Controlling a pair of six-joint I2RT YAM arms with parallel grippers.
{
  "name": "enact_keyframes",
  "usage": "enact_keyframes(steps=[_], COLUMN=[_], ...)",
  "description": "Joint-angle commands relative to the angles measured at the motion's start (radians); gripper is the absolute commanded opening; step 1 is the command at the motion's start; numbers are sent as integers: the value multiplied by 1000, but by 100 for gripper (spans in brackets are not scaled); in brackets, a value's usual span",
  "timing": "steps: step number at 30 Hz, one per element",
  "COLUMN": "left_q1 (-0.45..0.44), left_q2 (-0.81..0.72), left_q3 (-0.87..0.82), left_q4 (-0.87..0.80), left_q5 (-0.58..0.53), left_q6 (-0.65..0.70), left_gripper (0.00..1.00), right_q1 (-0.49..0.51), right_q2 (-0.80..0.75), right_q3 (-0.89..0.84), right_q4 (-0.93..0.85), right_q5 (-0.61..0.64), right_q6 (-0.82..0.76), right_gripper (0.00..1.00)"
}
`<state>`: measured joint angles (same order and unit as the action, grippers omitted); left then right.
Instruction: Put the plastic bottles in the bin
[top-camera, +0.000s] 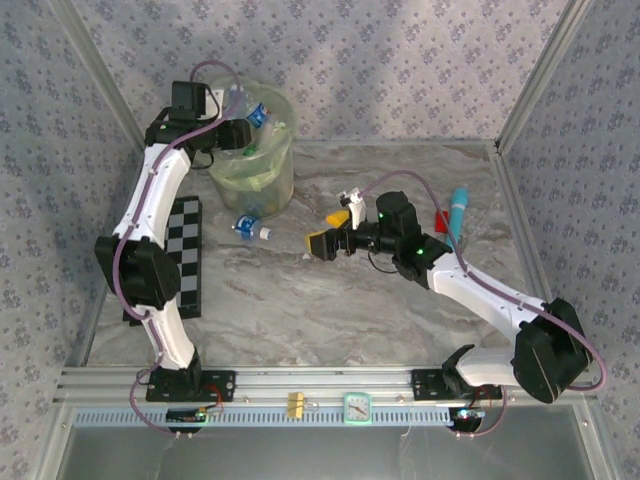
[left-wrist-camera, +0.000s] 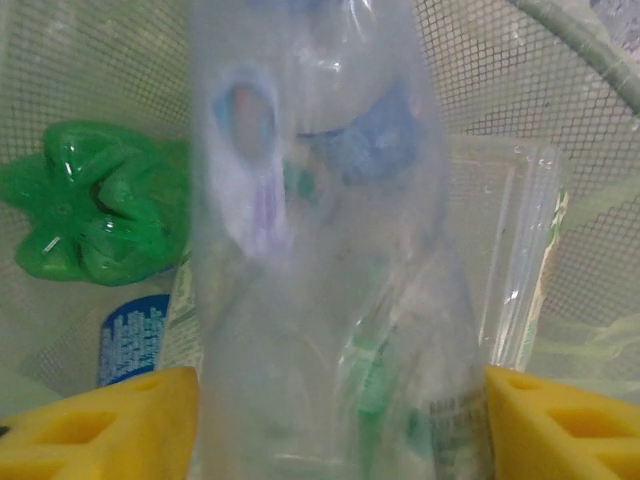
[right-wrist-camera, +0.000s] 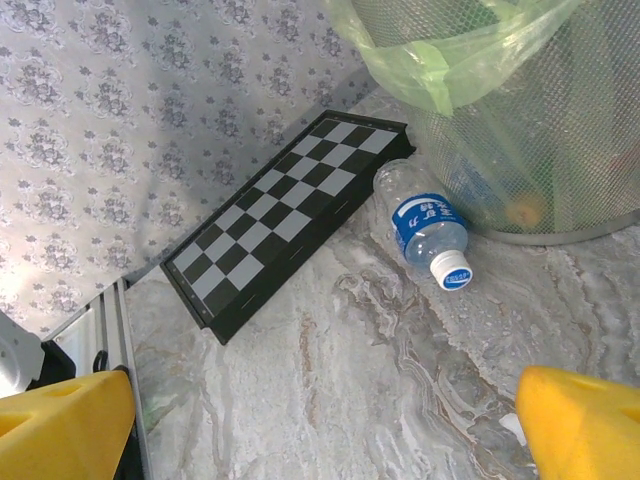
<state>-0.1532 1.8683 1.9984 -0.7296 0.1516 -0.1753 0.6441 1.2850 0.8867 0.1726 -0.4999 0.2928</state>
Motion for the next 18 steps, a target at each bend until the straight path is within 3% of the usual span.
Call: enact_keyframes(steps=[1, 5, 15, 18], left_q1=[9, 8, 9, 8], left_q2=[-10, -41, -154, -192], left_q3=[27, 11, -43, -98], left_q4=[-29, -4, 100, 136], left_q5=[-3, -15, -33, -32], left_q6=[-16, -24, -63, -83], left_gripper=[77, 80, 99, 100], right_q1=[7, 6, 8, 9], right_q2=[-21, -12, 21, 25], right_q3=[-11, -3, 26, 30], right_q4=[-2, -11, -37, -44], right_q5=[24, 29, 31, 34], right_q6=[-24, -26, -27, -29], right_gripper=[100, 100, 100, 100])
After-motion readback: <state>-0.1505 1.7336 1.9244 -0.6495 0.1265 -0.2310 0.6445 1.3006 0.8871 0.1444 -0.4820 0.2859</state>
